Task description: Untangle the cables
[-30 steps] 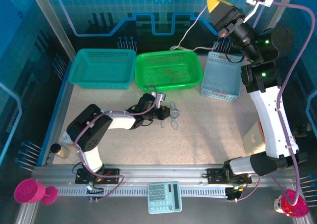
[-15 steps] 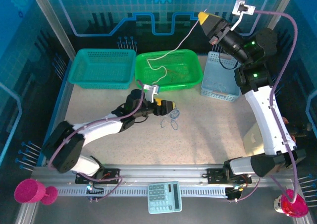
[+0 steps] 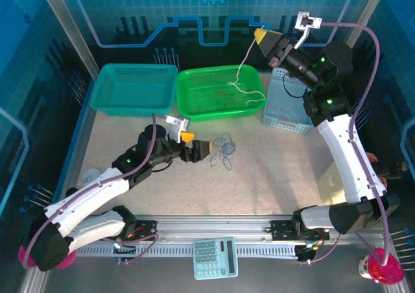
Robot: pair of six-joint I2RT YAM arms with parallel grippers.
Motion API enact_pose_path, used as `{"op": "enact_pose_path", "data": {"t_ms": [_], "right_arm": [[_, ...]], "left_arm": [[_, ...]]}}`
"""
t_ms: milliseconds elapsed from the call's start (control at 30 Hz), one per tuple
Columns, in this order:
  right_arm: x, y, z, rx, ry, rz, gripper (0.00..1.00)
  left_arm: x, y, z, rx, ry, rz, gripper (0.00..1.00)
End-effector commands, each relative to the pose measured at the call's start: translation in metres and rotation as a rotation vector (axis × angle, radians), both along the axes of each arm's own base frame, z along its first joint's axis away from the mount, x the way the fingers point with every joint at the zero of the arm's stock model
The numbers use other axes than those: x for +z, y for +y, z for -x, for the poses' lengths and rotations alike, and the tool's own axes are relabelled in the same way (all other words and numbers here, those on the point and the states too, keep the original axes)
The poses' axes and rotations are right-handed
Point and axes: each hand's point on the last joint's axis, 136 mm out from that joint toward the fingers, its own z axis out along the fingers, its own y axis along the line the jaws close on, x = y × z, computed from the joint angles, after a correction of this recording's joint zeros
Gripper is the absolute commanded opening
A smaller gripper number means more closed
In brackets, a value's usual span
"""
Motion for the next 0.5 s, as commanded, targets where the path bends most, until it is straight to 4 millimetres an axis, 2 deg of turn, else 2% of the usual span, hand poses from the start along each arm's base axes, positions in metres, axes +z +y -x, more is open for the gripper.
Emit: {"op": "enact_pose_path", "data": {"t_ms": [0, 267, 467], "right_arm": [[-0.005, 0.003, 0.01, 0.031, -0.009, 0.036, 0.0], [-0.047, 0.031, 0.015, 0.12, 0.066, 0.134, 0.0], [-0.072, 0.053, 0.024, 0.196, 0.1, 0.213, 0.0]], "left_arm": [[0.034, 0.01, -0.002, 0.022, -0.094, -0.044, 0.99], [0.118, -0.004, -0.007, -0.057, -0.268, -0.017, 0.95], [0.159, -0.019, -0.01, -0.151, -0.335, -0.003, 0.91]]}}
